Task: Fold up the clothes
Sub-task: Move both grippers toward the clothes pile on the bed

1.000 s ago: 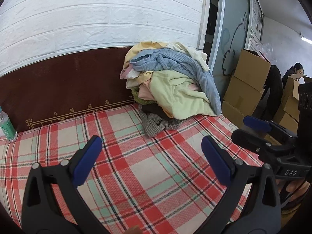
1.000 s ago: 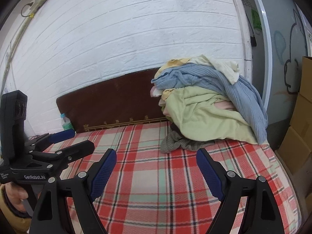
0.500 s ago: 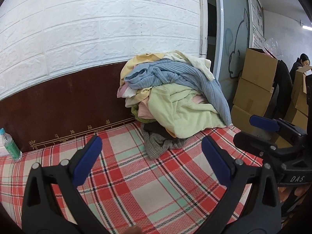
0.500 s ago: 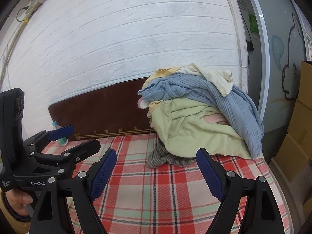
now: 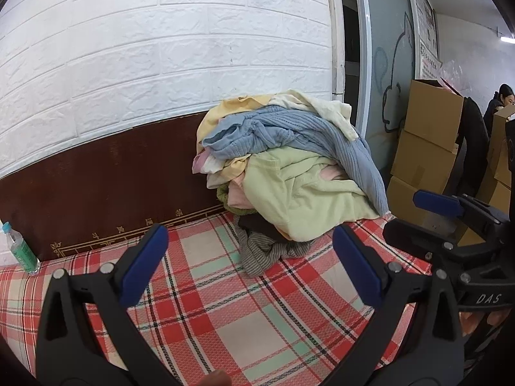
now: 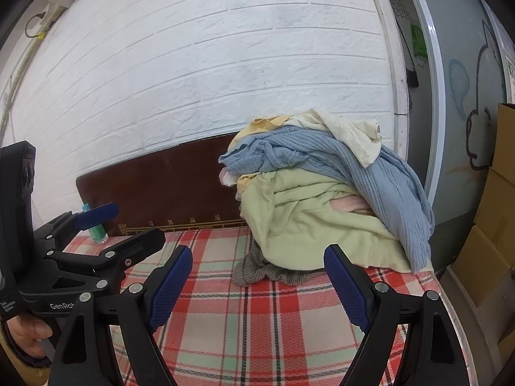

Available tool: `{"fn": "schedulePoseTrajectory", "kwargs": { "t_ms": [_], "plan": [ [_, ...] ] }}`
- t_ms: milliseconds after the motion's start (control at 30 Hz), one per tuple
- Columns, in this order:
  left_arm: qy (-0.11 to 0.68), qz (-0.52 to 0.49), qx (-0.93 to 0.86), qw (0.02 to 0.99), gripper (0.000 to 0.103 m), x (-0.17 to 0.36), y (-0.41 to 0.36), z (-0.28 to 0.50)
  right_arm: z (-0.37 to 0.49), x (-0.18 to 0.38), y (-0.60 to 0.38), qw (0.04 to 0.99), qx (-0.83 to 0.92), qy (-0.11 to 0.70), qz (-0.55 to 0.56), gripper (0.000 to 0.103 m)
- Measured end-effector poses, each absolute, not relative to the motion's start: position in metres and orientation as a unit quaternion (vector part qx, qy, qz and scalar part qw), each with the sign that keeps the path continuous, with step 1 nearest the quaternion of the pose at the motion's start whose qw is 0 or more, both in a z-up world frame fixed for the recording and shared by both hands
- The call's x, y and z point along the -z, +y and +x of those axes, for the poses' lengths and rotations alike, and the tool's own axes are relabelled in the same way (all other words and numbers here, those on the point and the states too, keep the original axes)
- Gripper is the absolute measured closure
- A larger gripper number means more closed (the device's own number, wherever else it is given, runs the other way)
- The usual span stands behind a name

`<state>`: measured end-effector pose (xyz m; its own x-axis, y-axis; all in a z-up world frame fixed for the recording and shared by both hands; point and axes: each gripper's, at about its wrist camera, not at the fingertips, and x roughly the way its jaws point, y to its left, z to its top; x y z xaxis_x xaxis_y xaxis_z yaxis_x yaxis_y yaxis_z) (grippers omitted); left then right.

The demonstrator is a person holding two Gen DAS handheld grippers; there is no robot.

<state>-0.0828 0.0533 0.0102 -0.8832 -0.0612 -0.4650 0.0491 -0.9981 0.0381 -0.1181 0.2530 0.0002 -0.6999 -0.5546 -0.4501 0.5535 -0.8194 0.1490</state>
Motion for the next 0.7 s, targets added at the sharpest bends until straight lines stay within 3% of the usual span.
{"fn": "schedulePoseTrajectory", "kwargs": {
  "t_ms": [700],
  "plan": [
    [0.001,0.255,0.966,0.035,0.001,-0.006,0.051,-0.121,-0.166,-0.012,0.251,0.289,0.928,0.0,0.235,0.017]
  ]
}}
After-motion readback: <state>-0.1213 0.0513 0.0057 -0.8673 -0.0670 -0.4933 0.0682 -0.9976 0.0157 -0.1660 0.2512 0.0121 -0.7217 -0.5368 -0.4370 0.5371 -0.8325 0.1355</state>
